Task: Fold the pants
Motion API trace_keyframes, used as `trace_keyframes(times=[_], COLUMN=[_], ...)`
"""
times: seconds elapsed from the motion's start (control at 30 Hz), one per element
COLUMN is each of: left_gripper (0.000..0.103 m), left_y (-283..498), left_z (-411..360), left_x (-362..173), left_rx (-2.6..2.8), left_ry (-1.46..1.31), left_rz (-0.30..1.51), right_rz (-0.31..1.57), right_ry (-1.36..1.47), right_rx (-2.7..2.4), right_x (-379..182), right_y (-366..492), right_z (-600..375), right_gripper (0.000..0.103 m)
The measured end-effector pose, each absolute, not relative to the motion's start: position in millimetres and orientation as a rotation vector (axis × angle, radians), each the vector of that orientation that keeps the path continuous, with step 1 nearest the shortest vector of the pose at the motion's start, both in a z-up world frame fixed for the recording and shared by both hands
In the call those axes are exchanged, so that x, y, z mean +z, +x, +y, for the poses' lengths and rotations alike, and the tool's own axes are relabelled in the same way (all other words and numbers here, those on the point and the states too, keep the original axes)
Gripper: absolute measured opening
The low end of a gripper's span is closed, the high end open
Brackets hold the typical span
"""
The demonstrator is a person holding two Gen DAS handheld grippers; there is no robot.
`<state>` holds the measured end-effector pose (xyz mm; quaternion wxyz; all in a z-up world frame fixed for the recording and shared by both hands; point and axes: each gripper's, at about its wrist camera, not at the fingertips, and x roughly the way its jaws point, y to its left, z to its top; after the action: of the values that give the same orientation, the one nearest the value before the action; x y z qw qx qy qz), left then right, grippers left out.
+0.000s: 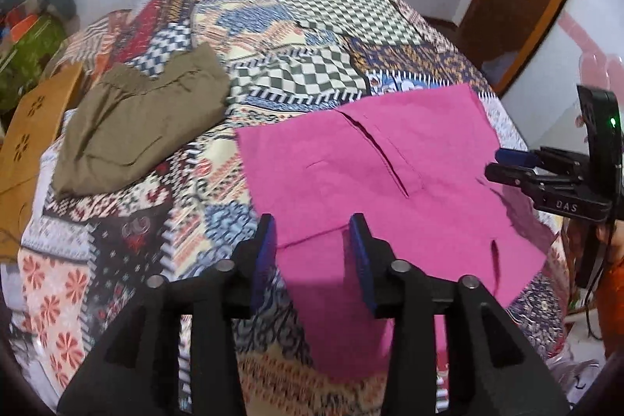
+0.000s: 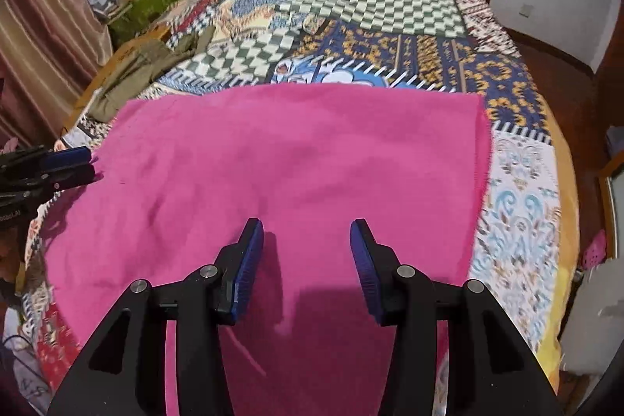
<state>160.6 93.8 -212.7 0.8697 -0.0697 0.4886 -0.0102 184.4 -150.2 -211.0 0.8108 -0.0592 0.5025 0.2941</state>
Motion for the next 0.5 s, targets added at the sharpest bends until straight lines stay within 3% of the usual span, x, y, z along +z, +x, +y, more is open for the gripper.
trace_keyframes(times=[0.07,0.17,0.5], left_gripper=[0.062,0.067,0.068], left_y=[149.3,135.3,111.3], left_z=[97.4,101.1,93.7], left_x=[-207.5,-203.6,-219.3], left_rx=[0.008,0.002,-0.033], left_ry=[-0.186,-0.261,-0.36], left_rz=[1.003,0.987,1.069], right_rz=[1.054,1.029,1.008], right_ry=[-0.111,-0.097,-0.089], right_rx=[0.631,0.638,0.681], right_x=[-203.6,-194.7,-191.1], right_y=[176.6,165.3,140.7], right_z=[-153.0,-153.2,-138.6], right_gripper=[0.043,0.043,0.043])
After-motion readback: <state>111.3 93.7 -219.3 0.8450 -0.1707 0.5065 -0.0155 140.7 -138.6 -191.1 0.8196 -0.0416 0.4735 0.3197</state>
